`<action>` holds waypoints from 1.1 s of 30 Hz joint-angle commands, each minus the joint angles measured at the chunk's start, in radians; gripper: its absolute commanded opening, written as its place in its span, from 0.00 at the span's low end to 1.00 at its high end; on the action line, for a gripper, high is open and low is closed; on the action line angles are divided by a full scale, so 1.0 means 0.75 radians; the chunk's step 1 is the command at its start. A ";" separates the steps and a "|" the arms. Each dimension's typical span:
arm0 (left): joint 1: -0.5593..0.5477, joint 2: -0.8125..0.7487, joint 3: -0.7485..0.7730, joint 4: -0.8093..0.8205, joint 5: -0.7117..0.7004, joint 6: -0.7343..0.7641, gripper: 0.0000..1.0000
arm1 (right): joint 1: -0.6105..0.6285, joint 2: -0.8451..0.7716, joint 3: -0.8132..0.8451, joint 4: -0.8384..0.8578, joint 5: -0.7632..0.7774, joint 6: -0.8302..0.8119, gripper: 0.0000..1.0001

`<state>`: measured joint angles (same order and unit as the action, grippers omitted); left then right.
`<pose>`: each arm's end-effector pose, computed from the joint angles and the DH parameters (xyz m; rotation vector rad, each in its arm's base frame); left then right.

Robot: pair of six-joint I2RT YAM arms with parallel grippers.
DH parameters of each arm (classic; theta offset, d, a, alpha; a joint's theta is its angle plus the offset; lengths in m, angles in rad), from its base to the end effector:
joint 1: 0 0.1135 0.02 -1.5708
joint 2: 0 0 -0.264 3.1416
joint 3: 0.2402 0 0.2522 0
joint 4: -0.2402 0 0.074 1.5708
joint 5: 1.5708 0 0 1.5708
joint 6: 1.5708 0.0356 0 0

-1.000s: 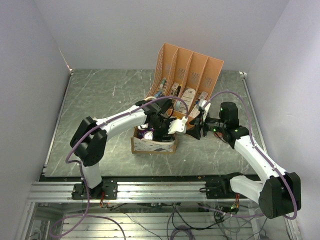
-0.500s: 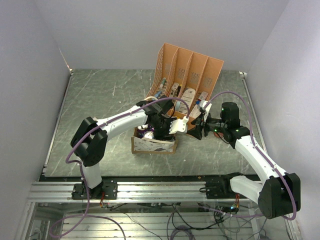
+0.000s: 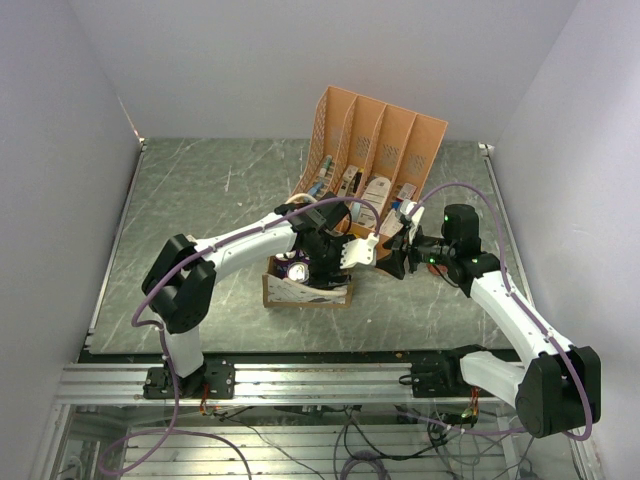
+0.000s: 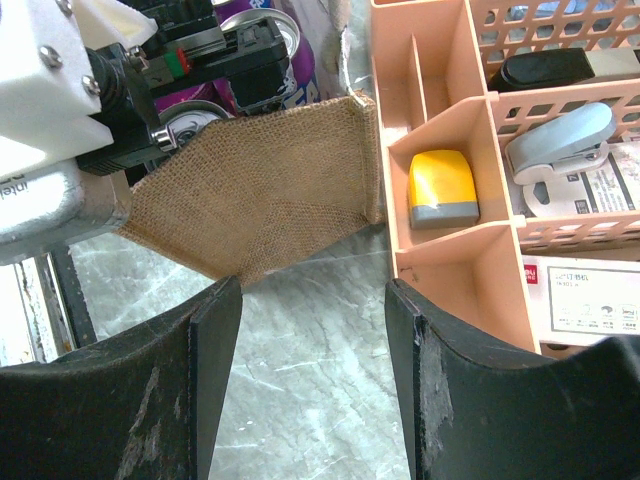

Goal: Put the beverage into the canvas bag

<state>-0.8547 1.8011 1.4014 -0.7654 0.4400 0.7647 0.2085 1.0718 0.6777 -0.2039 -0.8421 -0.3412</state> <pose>0.2322 -0.2900 0.2329 2.0340 1.7665 -0.6261 0.2133 0.0723 0.2516 -0.9962 1.7921 0.8216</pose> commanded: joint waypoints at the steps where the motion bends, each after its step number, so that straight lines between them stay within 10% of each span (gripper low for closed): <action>1: -0.010 -0.024 -0.014 -0.038 -0.029 -0.028 0.84 | -0.010 -0.009 0.017 0.002 0.000 -0.012 0.59; 33: -0.011 -0.126 0.001 -0.066 -0.070 -0.066 0.99 | -0.034 -0.008 0.014 0.005 0.017 -0.008 0.60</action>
<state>-0.8566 1.7489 1.3972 -0.7799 0.4000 0.7246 0.1944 1.0721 0.6777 -0.2035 -0.8299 -0.3416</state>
